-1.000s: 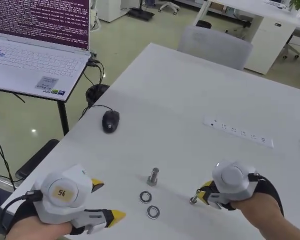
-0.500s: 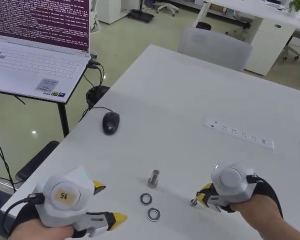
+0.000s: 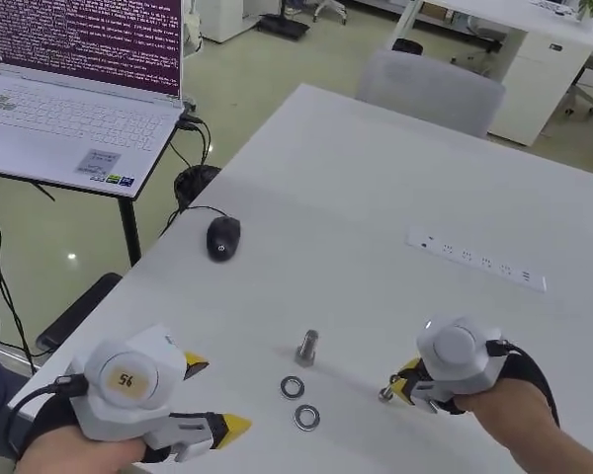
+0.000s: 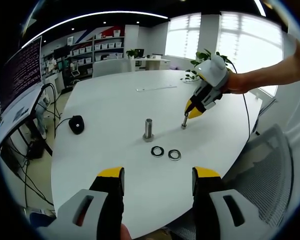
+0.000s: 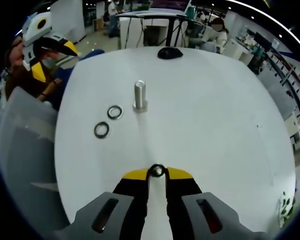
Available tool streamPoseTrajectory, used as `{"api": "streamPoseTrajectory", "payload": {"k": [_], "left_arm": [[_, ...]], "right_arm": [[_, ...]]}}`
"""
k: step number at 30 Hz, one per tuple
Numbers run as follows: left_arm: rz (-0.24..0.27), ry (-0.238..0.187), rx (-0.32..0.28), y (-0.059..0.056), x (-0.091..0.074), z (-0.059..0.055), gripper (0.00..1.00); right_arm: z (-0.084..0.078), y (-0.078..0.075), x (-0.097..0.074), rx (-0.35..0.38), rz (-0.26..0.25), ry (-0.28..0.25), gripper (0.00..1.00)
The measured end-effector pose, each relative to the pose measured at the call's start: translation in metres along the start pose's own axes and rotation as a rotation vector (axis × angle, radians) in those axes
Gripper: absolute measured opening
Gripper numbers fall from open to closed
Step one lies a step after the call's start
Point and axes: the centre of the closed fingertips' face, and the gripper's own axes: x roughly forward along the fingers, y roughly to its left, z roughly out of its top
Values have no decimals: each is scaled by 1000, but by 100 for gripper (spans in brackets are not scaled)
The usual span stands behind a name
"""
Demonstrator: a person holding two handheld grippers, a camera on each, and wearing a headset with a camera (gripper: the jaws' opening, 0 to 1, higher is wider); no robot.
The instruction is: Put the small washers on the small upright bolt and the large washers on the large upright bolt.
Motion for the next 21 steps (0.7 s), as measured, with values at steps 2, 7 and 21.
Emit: {"api": "streamPoseTrajectory", "payload": {"k": [2, 7, 21], "left_arm": [[2, 1, -1, 1, 0, -1, 54], [4, 0, -1, 1, -2, -2, 54], [21, 7, -10, 5, -9, -8, 54]], "right_arm": [[-1, 1, 2, 1, 2, 2, 13], [-6, 2, 10, 7, 9, 9, 13], [-19, 4, 29, 20, 19, 43, 13]]}}
